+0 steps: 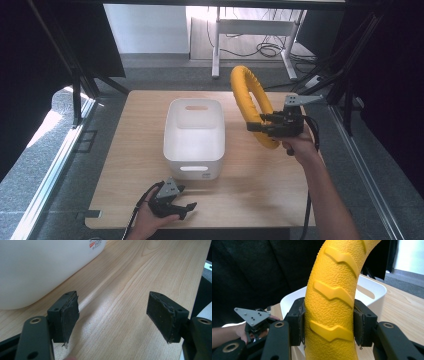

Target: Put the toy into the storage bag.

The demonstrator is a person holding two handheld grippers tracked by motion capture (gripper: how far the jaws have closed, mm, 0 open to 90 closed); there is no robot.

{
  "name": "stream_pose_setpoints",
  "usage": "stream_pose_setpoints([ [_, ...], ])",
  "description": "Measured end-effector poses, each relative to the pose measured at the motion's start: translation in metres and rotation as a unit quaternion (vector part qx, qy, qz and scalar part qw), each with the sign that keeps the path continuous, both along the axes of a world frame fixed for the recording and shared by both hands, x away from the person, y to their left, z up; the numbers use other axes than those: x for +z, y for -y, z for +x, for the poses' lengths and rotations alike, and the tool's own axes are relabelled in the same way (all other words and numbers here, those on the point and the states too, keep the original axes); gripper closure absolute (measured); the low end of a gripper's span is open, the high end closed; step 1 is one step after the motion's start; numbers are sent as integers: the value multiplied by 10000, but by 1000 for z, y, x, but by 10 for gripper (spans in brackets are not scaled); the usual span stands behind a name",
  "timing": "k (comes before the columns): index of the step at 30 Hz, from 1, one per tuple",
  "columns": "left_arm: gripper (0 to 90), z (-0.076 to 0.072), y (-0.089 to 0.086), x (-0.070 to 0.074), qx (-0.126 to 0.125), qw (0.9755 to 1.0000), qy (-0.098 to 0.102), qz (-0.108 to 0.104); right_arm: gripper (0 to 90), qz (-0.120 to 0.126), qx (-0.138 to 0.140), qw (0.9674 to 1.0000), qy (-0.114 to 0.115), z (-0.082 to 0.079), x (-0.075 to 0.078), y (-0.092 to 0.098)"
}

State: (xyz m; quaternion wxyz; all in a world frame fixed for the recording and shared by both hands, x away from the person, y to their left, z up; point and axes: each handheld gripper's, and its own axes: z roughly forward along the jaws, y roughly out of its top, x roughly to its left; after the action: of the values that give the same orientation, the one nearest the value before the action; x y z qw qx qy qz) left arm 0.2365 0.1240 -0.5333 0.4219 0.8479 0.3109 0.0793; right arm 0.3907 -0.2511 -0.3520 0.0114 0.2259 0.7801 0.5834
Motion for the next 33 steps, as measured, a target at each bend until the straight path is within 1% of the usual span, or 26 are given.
stream_pose_setpoints([
  [3, 260, 0, -1, 1, 10, 10000, 10, -14, 518, 25, 21, 10000, 38, -1, 2, -3],
  [10, 260, 0, -1, 0, 14, 10000, 11, 7, 518, 29, 53, 10000, 41, -3, 2, -7],
  [15, 259, 0, 0, 0, 5, 10000, 11, 18, 517, 114, 96, 9999, 55, -5, 5, -9],
  [21, 259, 0, 0, 0, 1, 10000, 7, 35, 517, 167, 123, 9997, 126, -8, 11, -15],
  [24, 259, 0, 1, -1, -7, 10000, -7, 36, 517, 254, 181, 9994, 180, -9, 17, -19],
  [29, 259, 0, 1, -1, -1, 10000, -14, 42, 517, 319, 219, 9991, 186, -12, 23, -24],
  [31, 259, 0, 2, -1, -12, 10000, -22, 41, 517, 333, 286, 9987, 269, -15, 27, -30],
  [33, 259, 0, 2, -1, -14, 10000, -26, 47, 517, 352, 316, 9985, 278, -16, 30, -32],
])
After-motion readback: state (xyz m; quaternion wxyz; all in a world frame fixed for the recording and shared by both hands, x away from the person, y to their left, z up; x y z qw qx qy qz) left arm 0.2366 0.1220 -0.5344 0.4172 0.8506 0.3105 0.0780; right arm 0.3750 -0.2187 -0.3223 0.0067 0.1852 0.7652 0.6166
